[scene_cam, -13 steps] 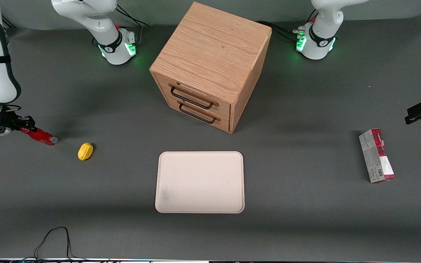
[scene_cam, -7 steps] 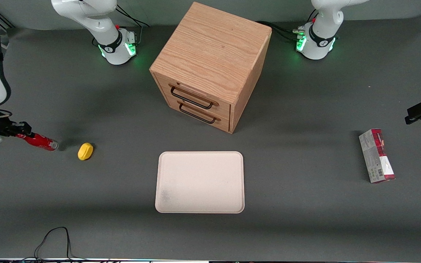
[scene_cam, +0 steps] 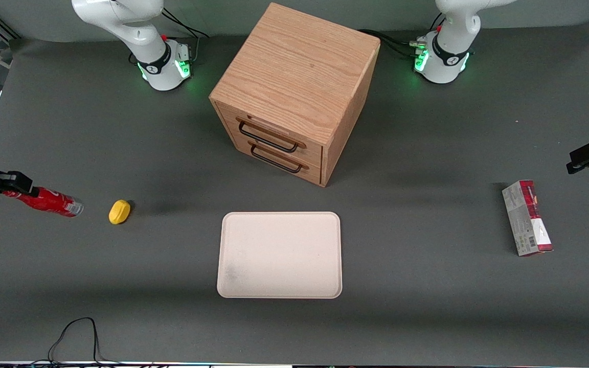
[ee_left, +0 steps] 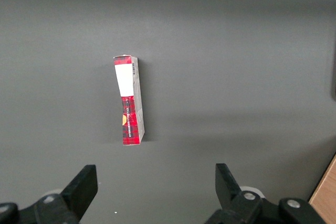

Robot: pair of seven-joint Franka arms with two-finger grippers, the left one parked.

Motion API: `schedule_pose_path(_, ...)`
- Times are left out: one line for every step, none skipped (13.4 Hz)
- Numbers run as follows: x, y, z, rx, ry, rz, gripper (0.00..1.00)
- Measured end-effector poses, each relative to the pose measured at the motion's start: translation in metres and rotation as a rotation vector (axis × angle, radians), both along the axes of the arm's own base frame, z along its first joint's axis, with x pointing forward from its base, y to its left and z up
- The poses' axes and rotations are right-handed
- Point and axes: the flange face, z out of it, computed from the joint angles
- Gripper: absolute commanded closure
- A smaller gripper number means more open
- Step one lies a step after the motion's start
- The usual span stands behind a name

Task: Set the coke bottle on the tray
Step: 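Carry the bottle over the white tray with the right gripper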

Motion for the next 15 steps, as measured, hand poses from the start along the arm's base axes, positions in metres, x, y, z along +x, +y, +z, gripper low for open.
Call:
schedule_pose_path(0.001,0.034,0.015,-0.01,0.002,-0.009,1.0)
schedule_pose_path(0.004,0.073,0.023,-0.015,-0.005,-0.029,1.0)
schedule_pose_path(0.008,0.114,0.026,-0.016,-0.014,-0.052,1.0)
schedule_pose_path(0.013,0.154,0.022,-0.016,-0.017,-0.071,1.0)
schedule_pose_path(0.019,0.198,0.013,-0.017,-0.018,-0.093,1.0)
schedule_pose_path(0.025,0.231,0.0,-0.02,-0.019,-0.104,1.0)
schedule_pose_path(0.035,0.259,-0.018,-0.023,-0.033,-0.115,1.0)
schedule_pose_path(0.046,0.281,-0.04,-0.019,-0.054,-0.125,1.0)
schedule_pose_path(0.058,0.299,-0.065,-0.003,-0.074,-0.133,1.0)
schedule_pose_path(0.071,0.312,-0.094,0.02,-0.089,-0.137,1.0)
schedule_pose_path(0.083,0.319,-0.124,0.038,-0.099,-0.138,1.0)
schedule_pose_path(0.094,0.323,-0.154,0.045,-0.108,-0.136,1.0)
schedule_pose_path(0.102,0.324,-0.181,0.048,-0.116,-0.133,1.0)
schedule_pose_path(0.109,0.324,-0.206,0.047,-0.121,-0.128,1.0)
schedule_pose_path(0.112,0.326,-0.228,0.037,-0.119,-0.12,1.0)
